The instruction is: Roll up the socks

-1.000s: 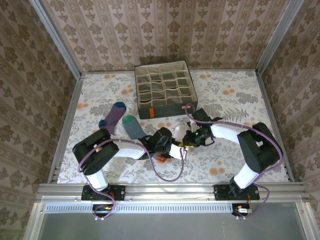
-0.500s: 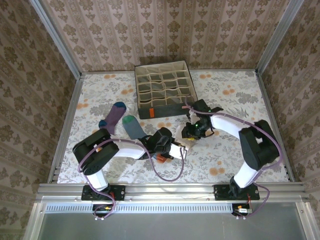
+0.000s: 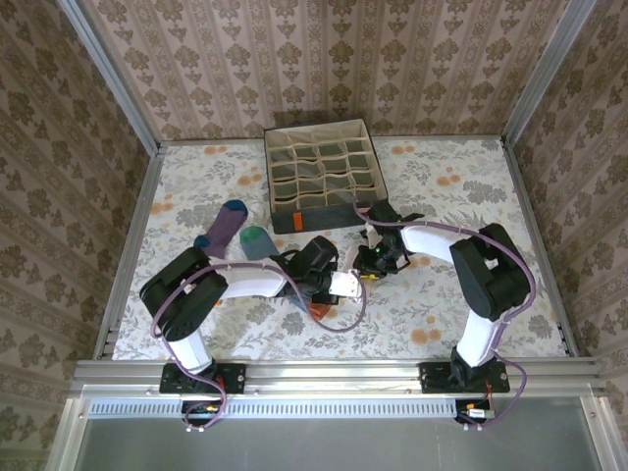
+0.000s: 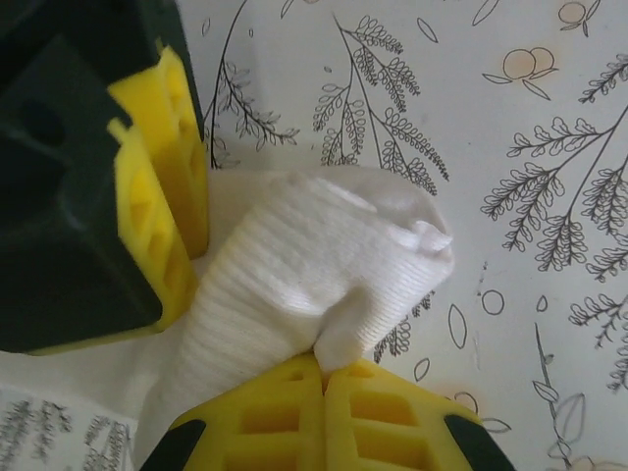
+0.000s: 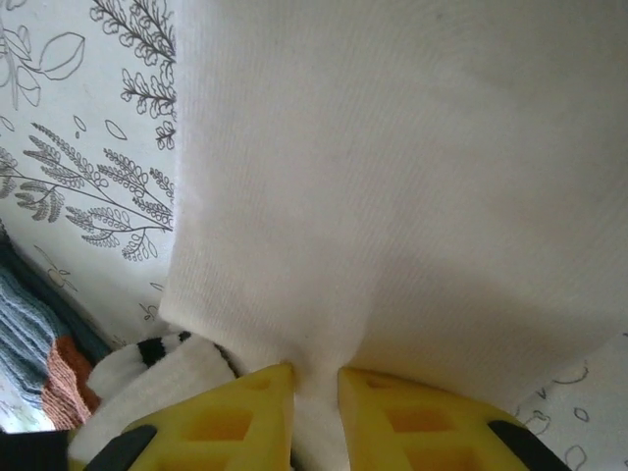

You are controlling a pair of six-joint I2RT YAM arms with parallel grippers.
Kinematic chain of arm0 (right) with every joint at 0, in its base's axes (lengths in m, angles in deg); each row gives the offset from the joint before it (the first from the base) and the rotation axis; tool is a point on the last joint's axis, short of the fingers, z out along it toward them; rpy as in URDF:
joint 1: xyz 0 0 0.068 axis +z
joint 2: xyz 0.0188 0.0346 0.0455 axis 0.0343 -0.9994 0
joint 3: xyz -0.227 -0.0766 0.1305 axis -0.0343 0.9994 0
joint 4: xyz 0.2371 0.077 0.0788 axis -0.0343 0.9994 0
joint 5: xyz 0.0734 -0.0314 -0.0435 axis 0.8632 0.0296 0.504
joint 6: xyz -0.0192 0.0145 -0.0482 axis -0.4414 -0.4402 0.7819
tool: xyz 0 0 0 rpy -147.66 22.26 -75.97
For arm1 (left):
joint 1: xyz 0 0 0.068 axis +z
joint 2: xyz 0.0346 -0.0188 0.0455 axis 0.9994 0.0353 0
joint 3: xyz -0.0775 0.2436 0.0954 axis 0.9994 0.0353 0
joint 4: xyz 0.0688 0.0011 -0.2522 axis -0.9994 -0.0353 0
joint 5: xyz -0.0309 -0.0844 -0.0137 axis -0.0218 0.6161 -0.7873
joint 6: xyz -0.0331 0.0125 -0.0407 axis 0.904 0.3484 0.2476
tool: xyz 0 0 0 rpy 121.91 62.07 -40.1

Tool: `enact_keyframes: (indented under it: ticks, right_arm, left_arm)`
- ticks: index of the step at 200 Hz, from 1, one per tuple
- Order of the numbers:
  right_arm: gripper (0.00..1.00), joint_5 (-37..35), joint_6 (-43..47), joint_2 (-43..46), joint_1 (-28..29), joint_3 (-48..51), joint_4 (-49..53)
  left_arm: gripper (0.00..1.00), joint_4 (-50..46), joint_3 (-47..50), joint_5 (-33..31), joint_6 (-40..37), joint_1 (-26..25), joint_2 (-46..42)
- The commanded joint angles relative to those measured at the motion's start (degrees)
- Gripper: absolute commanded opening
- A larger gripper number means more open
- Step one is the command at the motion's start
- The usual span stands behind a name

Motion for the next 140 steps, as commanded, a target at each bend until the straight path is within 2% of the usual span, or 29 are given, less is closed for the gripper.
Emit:
enact_keyframes:
  ticks: [1,43,69,96,123,140]
  right_arm:
    - [0.27,-3.49,-1.41,0.73,-0.21,4.11,-4.82]
    - [0.40,-1.96,-2.68,7.52,-0.12,9.11,-10.77]
    - [0.40,-3.47,-3.03,12.50,-0.21,11.81,-12.39]
    - [0.41,-1.38,-2.48,15.93,-0.13,15.32,-16.76]
    - [0.44,3.65,-2.44,15.73,-0.12,17.15,-20.29]
    - [0.45,4.34,-2.71,14.69,-0.03,17.61,-20.54]
  left_arm:
    - [0.00,-12.31,-2.89,6.78,5.59,1.81,2.64]
    - [0.00,-16.66,-8.57,10.81,7.11,4.05,5.85]
    - [0.00,-22.09,-13.02,13.45,7.17,4.95,8.57]
    - [0.00,-26.68,-16.96,14.06,8.55,5.45,10.82]
    - [0.00,-27.85,-18.76,13.90,9.29,5.94,11.99]
    - [0.00,-27.69,-19.29,13.63,9.80,6.01,12.45]
